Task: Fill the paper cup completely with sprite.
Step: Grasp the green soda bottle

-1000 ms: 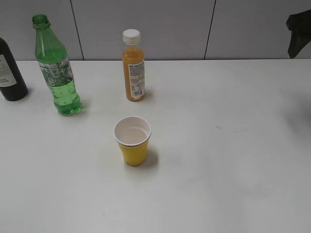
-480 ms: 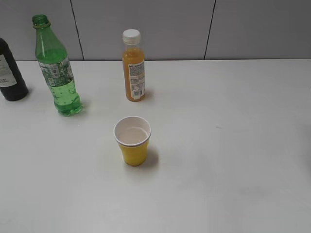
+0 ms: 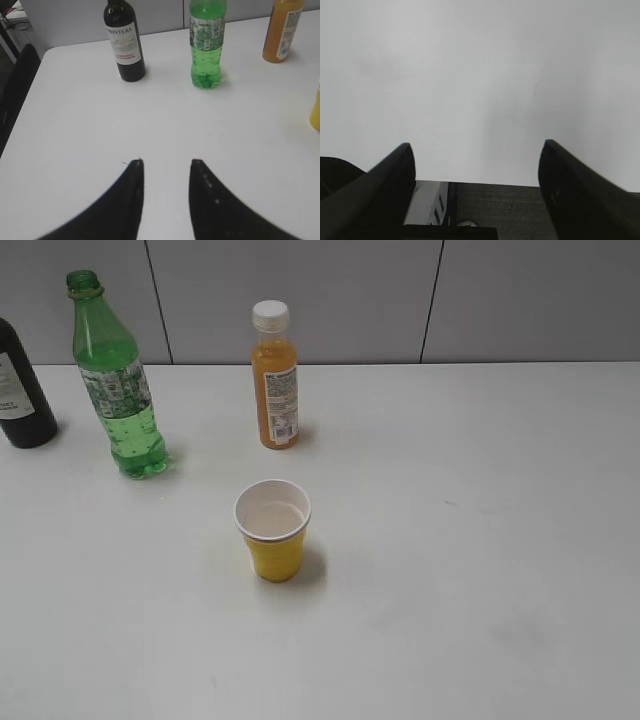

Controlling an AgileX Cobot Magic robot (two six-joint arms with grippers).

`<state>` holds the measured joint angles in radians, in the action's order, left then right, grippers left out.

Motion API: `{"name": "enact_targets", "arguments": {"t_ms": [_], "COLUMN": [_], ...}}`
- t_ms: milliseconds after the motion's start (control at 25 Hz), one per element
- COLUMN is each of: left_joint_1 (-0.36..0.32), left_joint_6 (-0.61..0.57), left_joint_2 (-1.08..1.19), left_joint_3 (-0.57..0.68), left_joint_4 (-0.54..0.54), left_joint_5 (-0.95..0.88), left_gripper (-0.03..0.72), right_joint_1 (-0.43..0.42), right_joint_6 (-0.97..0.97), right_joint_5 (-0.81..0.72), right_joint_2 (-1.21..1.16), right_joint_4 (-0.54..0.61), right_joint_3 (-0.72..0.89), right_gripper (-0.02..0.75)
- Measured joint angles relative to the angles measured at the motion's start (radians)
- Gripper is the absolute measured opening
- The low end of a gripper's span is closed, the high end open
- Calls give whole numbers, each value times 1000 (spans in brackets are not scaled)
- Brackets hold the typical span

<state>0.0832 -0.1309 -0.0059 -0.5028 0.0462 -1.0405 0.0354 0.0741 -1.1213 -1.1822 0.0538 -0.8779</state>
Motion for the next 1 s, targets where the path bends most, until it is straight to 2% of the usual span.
{"name": "enact_targets", "arguments": {"t_ms": [120, 400, 680, 1000], "left_joint_1": [0, 0, 0, 0], "left_joint_6": [0, 0, 0, 0], "left_joint_2": [0, 0, 0, 0], "left_joint_3": [0, 0, 0, 0], "left_joint_4": [0, 1, 17, 19], "left_joint_5": [0, 0, 0, 0], "left_gripper": [283, 412, 599, 622], "right_joint_1": [0, 0, 0, 0], "right_joint_6": [0, 1, 9, 38], "right_joint_5": [31, 96, 147, 174], "right_joint_2": [125, 444, 768, 1048], "right_joint_4": [3, 5, 5, 4], "right_joint_3": [83, 293, 441, 461], "right_gripper": [589, 588, 587, 587]}}
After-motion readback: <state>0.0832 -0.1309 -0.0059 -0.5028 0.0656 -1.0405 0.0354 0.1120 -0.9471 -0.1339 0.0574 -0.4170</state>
